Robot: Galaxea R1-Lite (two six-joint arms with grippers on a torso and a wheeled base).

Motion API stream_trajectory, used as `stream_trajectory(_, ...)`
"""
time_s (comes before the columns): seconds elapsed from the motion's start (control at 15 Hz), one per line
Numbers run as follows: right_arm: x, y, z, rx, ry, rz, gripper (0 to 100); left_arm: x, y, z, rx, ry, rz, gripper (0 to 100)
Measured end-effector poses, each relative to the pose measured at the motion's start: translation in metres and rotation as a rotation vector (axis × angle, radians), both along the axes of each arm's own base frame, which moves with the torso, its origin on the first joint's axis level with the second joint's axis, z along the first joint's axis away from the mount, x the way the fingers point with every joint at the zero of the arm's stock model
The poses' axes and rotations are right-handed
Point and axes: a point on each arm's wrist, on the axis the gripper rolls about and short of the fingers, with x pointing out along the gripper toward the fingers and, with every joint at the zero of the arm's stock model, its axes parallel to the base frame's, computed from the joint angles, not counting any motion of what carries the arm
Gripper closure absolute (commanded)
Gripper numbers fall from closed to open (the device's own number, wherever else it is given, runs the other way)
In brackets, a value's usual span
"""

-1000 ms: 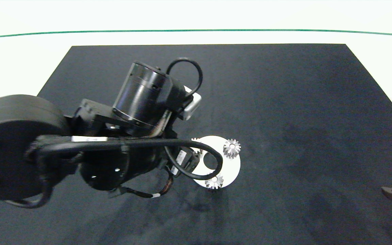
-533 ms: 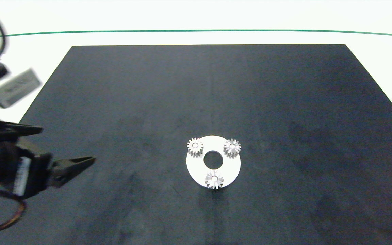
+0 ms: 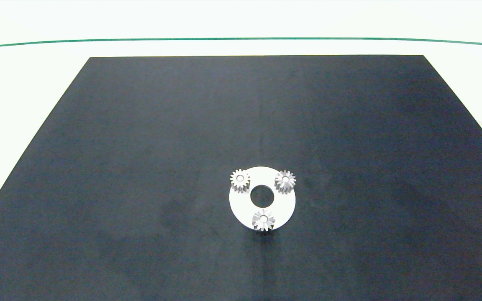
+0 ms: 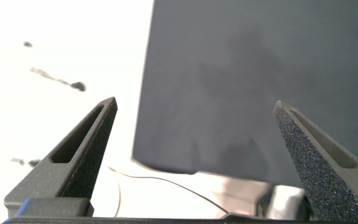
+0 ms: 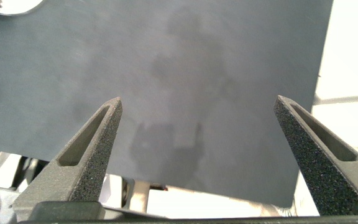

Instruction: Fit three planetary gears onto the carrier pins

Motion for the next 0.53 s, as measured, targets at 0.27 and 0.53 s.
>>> stream_trajectory(0.27, -0.046, 0.002, -0.055, 0.005, -0.074, -0.076, 0, -0.043, -0.004, -0.045, 0.007, -0.106, 0.109, 0)
stream_trajectory(0.53, -0.054, 0.003, -0.114, 0.011, -0.112, -0.077, 0, -0.048, -0.011, -0.092, -0.022, -0.120, 0.169, 0)
